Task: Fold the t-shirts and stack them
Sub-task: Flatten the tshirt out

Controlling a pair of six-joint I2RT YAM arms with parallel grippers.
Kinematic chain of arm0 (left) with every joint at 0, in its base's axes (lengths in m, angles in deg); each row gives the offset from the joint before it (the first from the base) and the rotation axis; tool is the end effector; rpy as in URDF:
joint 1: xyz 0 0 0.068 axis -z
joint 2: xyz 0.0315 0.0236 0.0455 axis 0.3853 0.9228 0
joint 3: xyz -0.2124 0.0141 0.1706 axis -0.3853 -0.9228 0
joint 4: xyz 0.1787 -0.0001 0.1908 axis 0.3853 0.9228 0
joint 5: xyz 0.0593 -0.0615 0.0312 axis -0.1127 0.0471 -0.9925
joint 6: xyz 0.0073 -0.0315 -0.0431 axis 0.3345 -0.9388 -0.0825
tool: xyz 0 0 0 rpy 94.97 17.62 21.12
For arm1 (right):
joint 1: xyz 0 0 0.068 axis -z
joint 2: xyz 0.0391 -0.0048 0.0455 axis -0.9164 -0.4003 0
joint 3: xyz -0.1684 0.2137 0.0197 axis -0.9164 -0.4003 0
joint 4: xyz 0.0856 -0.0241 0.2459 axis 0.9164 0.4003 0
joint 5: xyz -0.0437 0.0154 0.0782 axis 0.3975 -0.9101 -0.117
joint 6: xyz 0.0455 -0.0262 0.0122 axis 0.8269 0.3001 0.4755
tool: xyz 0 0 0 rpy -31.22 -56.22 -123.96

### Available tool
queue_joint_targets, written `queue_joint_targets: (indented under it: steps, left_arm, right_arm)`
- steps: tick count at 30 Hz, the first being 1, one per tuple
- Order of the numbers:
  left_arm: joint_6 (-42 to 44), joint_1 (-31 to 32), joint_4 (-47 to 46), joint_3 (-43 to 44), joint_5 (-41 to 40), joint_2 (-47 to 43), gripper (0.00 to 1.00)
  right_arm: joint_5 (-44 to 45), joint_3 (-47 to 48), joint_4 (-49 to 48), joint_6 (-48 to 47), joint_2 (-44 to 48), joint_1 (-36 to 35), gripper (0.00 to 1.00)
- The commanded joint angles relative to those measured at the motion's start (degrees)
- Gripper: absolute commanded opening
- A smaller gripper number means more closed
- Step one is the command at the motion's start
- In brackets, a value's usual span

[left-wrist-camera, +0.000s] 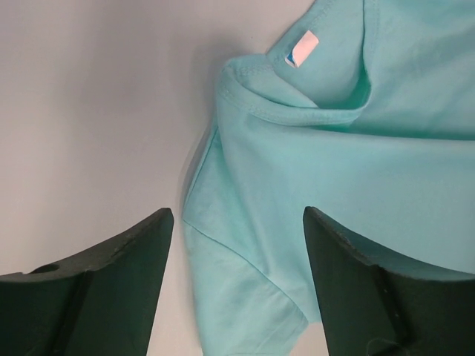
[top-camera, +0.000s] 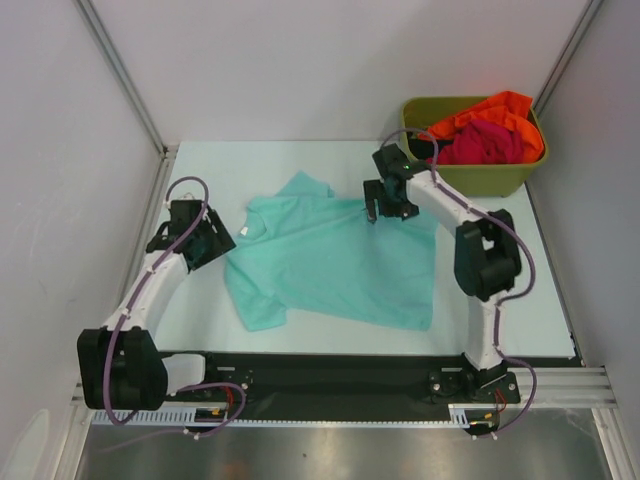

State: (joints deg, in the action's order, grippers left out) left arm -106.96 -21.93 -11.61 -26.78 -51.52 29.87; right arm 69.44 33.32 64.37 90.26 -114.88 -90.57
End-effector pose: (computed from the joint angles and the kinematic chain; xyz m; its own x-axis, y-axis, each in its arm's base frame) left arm 0.2477 -0.0008 0.2426 -0.6718 -0.4820 -0.5625 -0.4140 0.8740 -0.2544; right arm 0.4129 0.1798 0.2274 -0.8639 -0.1669 -0.4752 -0.1747 0.9842 -0.0282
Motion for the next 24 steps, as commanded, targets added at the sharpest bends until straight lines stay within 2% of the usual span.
queue_joint_targets:
  steps: [1, 3, 5, 6, 10, 14, 19, 20, 22, 23, 24]
  left_arm:
    - [1.3, 1.4, 0.6, -1.3, 2.5, -1.7, 0.78]
    - [-0.2, 1.6, 2.5, -1.9, 3.2, -0.4, 0.81]
    - [-3.6, 1.6, 4.1, -3.0, 2.3, -0.3, 0.81]
    - [-5.3, 1.5, 5.0, -3.4, 1.6, -1.0, 0.79]
    - [-15.6, 1.3, 7.3, -8.3, -0.4, -4.5, 0.69]
    - [-18.5, 1.3, 3.7, -13.3, 2.1, -4.7, 0.59]
    - [-15.5, 1.3, -0.7, -15.0, 5.3, -1.8, 0.47]
    - [-15.7, 1.3, -0.5, -15.1, 5.2, -1.5, 0.44]
    - [-15.6, 1.3, 0.2, -15.6, 4.6, -2.1, 0.3]
    - [-14.5, 1.3, 0.7, -15.5, 4.6, -3.2, 0.13]
    - [-14.0, 1.5, 1.0, -15.5, 4.6, -3.9, 0.06]
  right_arm:
    - [-3.5, -13.5, 2.3, 5.2, 16.0, -0.3, 0.86]
    - [-7.2, -25.0, -0.2, 9.2, 21.8, -0.6, 0.86]
    - [-13.4, -31.7, -2.7, 12.1, 29.0, -0.6, 0.87]
    - [-15.2, -37.5, -3.8, 13.4, 31.1, -0.9, 0.87]
    - [-17.7, -48.9, -8.0, 18.3, 39.7, -2.5, 0.87]
    - [-16.8, -51.8, -6.7, 18.1, 42.9, -2.5, 0.87]
    - [-15.8, -51.4, -5.8, 16.9, 47.1, -2.6, 0.87]
    - [-15.6, -51.4, -5.3, 16.8, 47.4, -2.6, 0.87]
    - [-15.4, -51.5, -5.0, 16.7, 48.1, -2.5, 0.88]
    - [-15.6, -52.1, -4.8, 16.8, 48.7, -2.5, 0.88]
    - [-15.6, -52.3, -4.7, 16.8, 48.8, -2.6, 0.88]
